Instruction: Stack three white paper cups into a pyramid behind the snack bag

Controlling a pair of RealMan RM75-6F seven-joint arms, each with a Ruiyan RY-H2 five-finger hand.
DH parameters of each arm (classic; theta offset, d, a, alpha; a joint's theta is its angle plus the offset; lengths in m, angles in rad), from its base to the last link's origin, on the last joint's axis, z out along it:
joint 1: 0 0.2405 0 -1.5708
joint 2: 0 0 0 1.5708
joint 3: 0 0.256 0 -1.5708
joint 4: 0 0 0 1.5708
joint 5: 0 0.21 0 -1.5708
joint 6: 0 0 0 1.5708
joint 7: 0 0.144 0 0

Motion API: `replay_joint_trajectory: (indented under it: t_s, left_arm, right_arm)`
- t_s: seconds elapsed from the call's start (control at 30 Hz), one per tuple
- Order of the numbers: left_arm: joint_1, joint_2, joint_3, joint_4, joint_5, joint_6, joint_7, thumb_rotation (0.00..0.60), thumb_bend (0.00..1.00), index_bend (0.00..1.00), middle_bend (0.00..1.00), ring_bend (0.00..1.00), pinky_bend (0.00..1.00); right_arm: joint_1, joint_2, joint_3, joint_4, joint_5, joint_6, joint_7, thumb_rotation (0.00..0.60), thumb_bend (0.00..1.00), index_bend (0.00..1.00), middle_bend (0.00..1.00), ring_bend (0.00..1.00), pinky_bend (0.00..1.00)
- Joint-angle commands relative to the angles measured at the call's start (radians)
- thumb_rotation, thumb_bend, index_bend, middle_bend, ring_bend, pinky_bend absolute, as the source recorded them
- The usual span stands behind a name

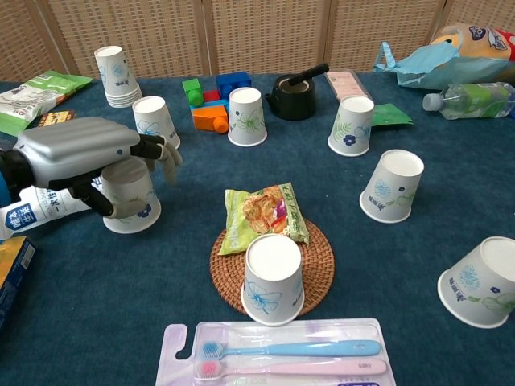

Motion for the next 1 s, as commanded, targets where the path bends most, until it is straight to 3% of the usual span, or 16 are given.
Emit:
replay_joint_trajectory:
  t_s: [0.03, 0.5, 1.0]
  left_arm:
    - [-0.006, 0.008, -0.010, 0.003, -0.006, 0.006, -0.008, 0.600, 0.43, 0.34, 0.22, 0.33, 0.57]
    - [-0.077, -0.006, -0.078, 0.039, -0.054, -0.016, -0.035, 0.600, 0.43, 0.31, 0.21, 0.32, 0.56]
    - [-0.206, -0.134, -0.137, 0.156, -0.090, -0.085, -0.057, 0.600, 0.43, 0.30, 0.20, 0.32, 0.55]
  right_arm:
    - [0.000, -0.001, 0.001, 0.001, 0.000, -0.001, 0.001, 0.530, 0.67, 0.07, 0.12, 0.08, 0.27]
    - [0.004, 0.000, 0.003, -0.003, -0.011, -0.001, 0.005, 0.530, 0.67, 0.07, 0.12, 0.08, 0.27]
    - [-0.022, 0.020, -0.006, -0.034, -0.026, 0.035, -0.003, 0.529, 0.67, 0.07, 0.12, 0.08, 0.27]
